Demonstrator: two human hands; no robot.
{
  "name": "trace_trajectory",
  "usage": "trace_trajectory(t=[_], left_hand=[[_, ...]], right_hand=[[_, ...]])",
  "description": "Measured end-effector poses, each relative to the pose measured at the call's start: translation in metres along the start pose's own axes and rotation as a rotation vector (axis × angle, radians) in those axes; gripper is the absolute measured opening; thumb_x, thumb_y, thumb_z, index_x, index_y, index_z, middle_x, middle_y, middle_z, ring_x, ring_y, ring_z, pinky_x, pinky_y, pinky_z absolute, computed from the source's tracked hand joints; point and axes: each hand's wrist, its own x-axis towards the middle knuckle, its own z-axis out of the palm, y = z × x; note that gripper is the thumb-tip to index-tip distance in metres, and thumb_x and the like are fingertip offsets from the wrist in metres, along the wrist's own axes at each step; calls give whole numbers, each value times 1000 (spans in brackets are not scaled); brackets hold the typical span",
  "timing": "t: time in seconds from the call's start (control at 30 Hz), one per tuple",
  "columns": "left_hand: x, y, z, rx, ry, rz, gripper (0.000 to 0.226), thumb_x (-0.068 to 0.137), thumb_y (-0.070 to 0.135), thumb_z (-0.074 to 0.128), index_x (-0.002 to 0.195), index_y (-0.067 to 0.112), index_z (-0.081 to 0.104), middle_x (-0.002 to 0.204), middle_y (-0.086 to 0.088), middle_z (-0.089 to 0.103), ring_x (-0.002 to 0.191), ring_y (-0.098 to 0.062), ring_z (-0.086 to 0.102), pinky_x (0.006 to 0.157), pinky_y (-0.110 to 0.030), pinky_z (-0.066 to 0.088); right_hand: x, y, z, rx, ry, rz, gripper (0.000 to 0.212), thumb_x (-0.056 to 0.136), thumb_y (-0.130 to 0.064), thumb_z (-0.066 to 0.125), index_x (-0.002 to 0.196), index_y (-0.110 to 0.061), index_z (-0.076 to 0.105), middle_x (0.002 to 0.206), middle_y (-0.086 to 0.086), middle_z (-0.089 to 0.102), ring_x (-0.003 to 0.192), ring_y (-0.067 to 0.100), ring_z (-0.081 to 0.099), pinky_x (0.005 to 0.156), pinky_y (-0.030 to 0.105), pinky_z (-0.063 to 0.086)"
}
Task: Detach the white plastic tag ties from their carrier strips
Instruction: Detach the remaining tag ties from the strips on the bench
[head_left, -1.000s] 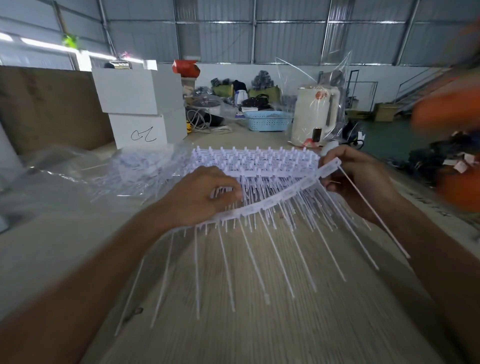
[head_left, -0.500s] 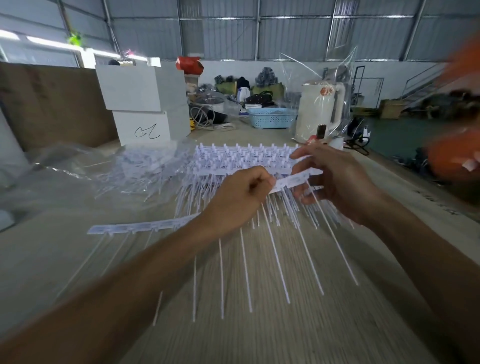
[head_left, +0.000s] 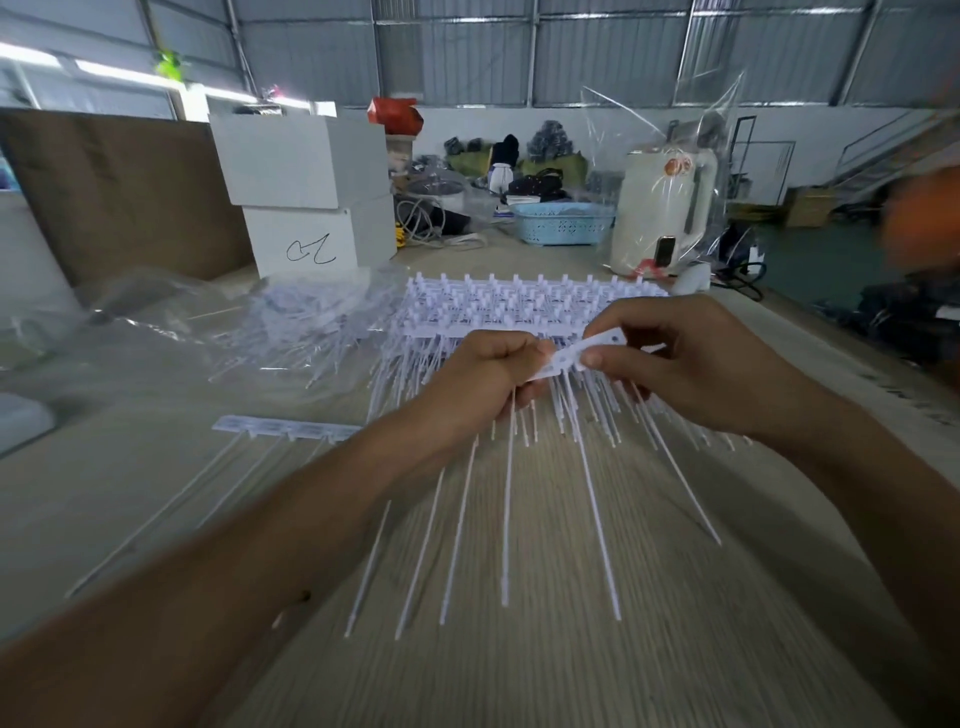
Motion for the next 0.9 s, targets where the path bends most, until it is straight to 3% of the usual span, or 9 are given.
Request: trace_trajectory(t=[0.2, 0.37, 0.43, 0.53, 0.63, 0.7, 0.8, 0.9], left_hand=[[-1, 4, 3, -173, -94, -29, 44, 103, 19, 50, 59, 17, 50, 53, -2, 40, 45, -13, 35, 46, -23, 28], [-1, 6, 1, -138, -79, 2, 48, 101, 14, 53, 54, 22, 60, 48, 4, 44, 45, -10, 37, 50, -23, 30], [-3, 4, -2, 0, -119, 55, 39, 100, 13, 56, 63, 19, 65, 50, 1, 49, 48, -9, 43, 52, -20, 35], [-7, -2, 1, 400, -168, 194, 34, 102, 23, 54, 75, 5, 64, 63, -14, 58, 52, -6, 48, 55, -17, 37], [-5, -4, 8, 412, -110, 255, 33, 103, 27, 53, 81, 3, 63, 70, -11, 64, 56, 2, 56, 57, -14, 39], [-3, -4, 9, 376, -72, 268, 19, 102, 26, 55, 87, 17, 62, 72, -4, 67, 62, -6, 62, 63, -29, 49], [-4, -5, 6, 318, -23, 305, 7, 101, 24, 57, 96, 22, 52, 66, -2, 62, 52, -10, 48, 56, -32, 40], [-5, -3, 5, 295, 38, 339, 11, 102, 21, 57, 101, 20, 46, 72, -7, 64, 53, -7, 45, 54, -26, 37]], right_hand=[[-1, 1, 1, 2, 16, -96, 17, 101, -20, 54, 90, -12, 64, 65, 0, 64, 55, 17, 64, 59, 33, 55], [-1, 5, 2, -155, 38, -96, 15, 104, -25, 49, 92, -20, 58, 56, -4, 59, 50, 10, 60, 50, 14, 44], [3, 11, -3, -202, 168, 20, 11, 103, -26, 48, 95, -25, 55, 58, -5, 57, 51, 3, 59, 47, 13, 44], [0, 19, -20, 49, 350, 251, 12, 104, -20, 50, 106, -30, 57, 57, 2, 58, 44, 9, 50, 42, 20, 46], [-5, 17, -18, 105, 205, 307, 24, 106, -14, 45, 103, -25, 66, 65, 7, 58, 48, 14, 48, 45, 26, 46], [-4, 10, -7, 111, 94, 308, 28, 106, -13, 44, 99, -21, 70, 67, 4, 58, 50, 14, 49, 46, 26, 45], [-1, 1, 3, 248, -19, 333, 22, 104, -25, 50, 102, -20, 71, 65, -2, 59, 53, 15, 54, 47, 24, 46], [-1, -5, 12, 334, -129, 329, 30, 95, -45, 57, 99, -20, 71, 73, 8, 63, 58, 17, 59, 49, 26, 48]])
